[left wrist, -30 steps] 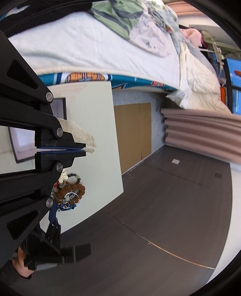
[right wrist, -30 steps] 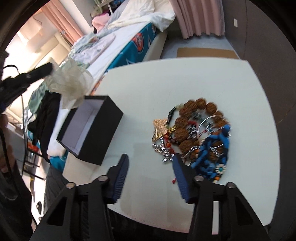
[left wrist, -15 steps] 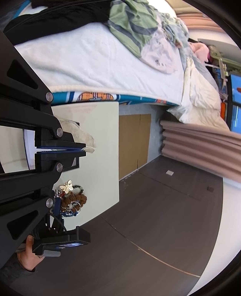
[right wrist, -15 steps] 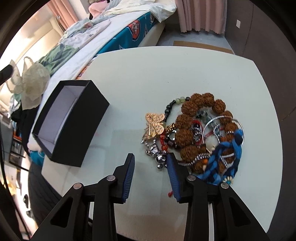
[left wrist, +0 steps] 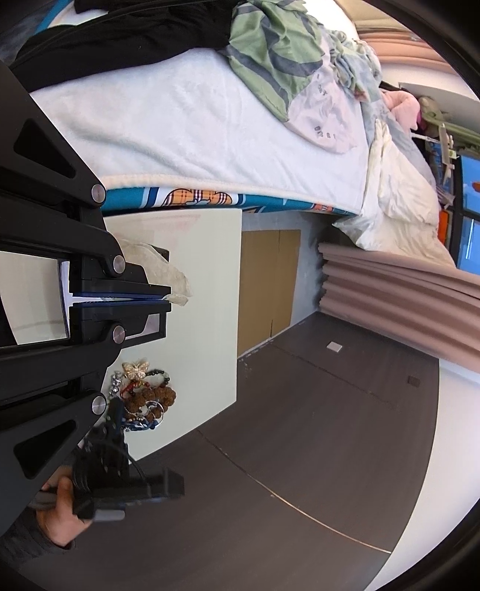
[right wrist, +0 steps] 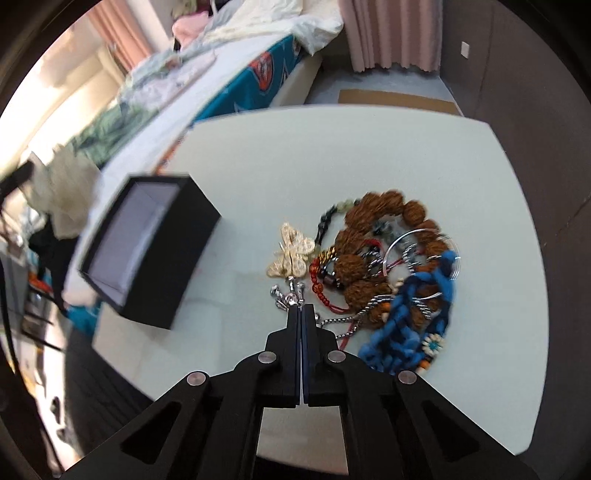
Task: Organize jewelry
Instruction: 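Grasp the silver skull charm with the right tool while the left tool holds the pouch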
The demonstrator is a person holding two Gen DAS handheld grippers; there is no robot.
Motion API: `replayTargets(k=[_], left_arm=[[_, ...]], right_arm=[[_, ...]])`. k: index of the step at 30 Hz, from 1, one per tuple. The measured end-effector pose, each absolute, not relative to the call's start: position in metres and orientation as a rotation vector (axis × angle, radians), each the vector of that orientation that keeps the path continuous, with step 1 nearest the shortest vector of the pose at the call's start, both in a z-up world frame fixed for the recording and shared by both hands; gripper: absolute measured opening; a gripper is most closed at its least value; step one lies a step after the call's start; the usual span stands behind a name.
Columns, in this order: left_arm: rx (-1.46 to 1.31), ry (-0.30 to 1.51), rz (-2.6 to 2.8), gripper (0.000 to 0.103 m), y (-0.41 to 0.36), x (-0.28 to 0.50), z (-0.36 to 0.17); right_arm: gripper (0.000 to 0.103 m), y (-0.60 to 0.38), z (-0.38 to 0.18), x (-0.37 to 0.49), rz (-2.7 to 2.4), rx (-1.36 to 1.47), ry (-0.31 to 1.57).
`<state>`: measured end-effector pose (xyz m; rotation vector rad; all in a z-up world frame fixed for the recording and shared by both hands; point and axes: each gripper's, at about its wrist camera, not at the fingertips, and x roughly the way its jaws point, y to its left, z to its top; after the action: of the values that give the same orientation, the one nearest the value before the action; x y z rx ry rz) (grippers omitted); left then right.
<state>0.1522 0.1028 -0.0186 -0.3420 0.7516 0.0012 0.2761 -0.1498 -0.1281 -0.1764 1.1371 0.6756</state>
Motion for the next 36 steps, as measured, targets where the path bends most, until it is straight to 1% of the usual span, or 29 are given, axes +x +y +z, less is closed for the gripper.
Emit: replayTargets(k=[5, 9, 10, 11, 13, 27, 28, 29, 30, 36], left_arm=[[-0.345, 0.735, -0.01, 0.0, 0.101, 0.152, -0.014], [-0.349, 0.729, -0.019, 0.0, 0.099, 0.151, -0.013], [-0.348, 0.729, -0.019, 0.0, 0.1, 0.151, -0.013], [-0.349, 0.729, -0.018, 0.0, 0.1, 0.15, -0.013], [-0.349, 0.729, -0.013, 0.0, 0.1, 0.149, -0.013], [-0.364, 0.729, 0.024, 0.0, 0.117, 0.141, -0.014], [-0.365, 0.729, 0.025, 0.0, 0.118, 0.14, -0.014], [-0.366, 0.729, 0.025, 0.0, 0.118, 0.141, -0.014], [-0.367, 0.728, 0.023, 0.0, 0.118, 0.14, -0.014], [-0.362, 0.722, 0.015, 0.0, 0.117, 0.137, -0.011]], right_arm=[[0.001, -0.158, -0.096, 0.275, 0.704, -0.121, 1.085], [0.003, -0.14, -0.104, 0.27, 0.731, -0.215, 1.134], [0.01, -0.135, -0.111, 0.267, 0.728, -0.258, 1.142], [0.022, -0.129, -0.118, 0.266, 0.73, -0.282, 1.155], [0.033, -0.127, -0.128, 0.265, 0.751, -0.291, 1.176], [0.034, -0.108, -0.158, 0.275, 0.699, -0.448, 1.165], [0.033, -0.108, -0.158, 0.273, 0.7, -0.458, 1.166], [0.02, -0.108, -0.158, 0.272, 0.704, -0.469, 1.164], [0.016, -0.108, -0.157, 0.271, 0.716, -0.473, 1.169], [0.016, -0.117, -0.144, 0.265, 0.775, -0.373, 1.185]])
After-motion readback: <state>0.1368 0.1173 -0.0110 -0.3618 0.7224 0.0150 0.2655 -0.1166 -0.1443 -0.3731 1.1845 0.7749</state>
